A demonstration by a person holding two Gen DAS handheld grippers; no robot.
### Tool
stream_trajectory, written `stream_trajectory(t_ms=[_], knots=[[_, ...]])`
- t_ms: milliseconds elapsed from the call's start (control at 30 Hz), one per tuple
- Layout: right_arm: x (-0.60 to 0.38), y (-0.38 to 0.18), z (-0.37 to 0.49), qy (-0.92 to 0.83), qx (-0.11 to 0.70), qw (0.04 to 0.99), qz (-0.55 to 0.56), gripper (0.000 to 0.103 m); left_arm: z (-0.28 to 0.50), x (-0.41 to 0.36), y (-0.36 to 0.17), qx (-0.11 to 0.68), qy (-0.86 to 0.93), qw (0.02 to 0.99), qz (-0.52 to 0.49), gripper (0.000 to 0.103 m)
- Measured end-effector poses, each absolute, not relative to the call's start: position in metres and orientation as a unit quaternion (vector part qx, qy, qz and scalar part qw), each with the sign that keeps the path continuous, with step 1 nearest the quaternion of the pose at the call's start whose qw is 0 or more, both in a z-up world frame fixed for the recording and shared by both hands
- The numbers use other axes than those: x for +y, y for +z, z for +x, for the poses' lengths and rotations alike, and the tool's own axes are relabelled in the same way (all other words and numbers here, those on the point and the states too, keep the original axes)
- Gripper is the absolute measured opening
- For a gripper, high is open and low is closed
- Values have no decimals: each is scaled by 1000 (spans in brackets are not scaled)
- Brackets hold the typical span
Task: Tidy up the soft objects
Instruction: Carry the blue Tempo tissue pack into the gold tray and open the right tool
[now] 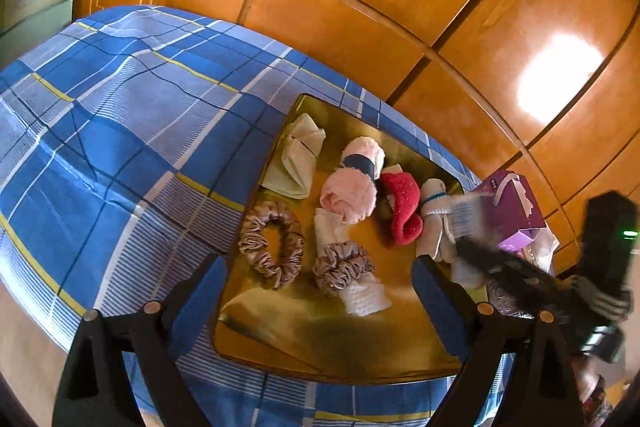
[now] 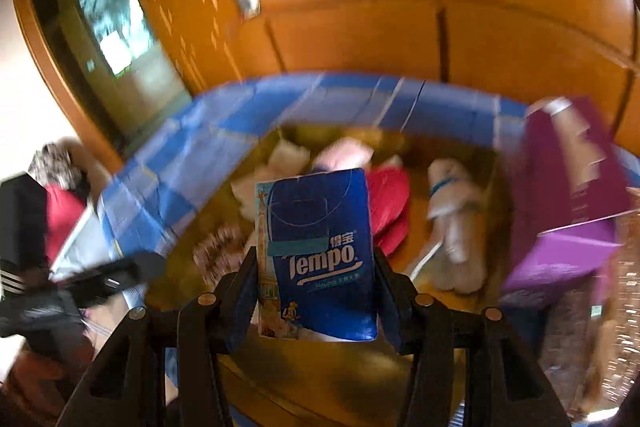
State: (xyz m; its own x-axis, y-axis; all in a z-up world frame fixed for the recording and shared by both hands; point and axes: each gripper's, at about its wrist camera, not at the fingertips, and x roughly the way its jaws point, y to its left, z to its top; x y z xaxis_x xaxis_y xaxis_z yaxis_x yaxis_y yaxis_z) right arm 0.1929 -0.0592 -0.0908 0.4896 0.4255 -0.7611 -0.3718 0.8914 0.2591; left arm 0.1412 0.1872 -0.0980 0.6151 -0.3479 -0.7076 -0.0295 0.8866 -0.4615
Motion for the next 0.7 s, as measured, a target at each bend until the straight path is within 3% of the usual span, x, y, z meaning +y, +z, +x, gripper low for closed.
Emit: stream_trajectory(t_ms=[433, 700], knots=[[-34, -143, 230, 198, 548, 812, 7, 53, 140, 192, -103, 434, -88, 867, -226, 94], [-49, -129, 217, 194, 527, 827, 21, 61, 141, 187, -101, 433, -85, 868, -227, 94]])
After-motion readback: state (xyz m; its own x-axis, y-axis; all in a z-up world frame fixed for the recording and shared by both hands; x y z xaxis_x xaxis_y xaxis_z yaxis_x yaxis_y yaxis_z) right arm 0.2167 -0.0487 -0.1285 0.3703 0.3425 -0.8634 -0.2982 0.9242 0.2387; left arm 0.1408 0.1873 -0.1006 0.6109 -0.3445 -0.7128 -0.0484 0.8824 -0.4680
